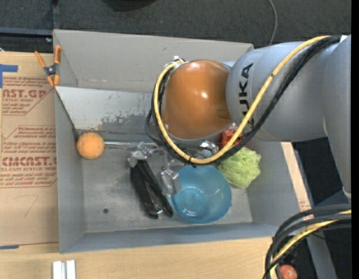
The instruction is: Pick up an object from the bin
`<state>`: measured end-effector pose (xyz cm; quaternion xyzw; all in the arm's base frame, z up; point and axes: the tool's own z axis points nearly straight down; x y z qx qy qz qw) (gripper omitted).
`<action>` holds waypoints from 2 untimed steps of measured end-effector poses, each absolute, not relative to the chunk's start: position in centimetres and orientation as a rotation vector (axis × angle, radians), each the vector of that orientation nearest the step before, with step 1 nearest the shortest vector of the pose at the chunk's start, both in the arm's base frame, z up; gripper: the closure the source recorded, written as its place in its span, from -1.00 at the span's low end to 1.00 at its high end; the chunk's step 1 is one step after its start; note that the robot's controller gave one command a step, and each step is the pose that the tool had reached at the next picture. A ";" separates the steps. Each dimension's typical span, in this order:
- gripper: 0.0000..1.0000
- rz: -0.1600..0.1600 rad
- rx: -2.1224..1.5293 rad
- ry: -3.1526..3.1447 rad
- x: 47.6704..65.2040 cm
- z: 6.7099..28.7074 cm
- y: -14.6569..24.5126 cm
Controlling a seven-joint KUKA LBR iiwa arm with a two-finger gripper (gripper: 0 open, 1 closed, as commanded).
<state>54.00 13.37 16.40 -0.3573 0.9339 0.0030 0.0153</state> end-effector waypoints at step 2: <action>-1.00 0.016 -1.048 2.914 57.5 12.2 18.8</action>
Offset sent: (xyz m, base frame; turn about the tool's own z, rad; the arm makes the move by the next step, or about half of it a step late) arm 0.0353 0.0507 -0.0432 0.0436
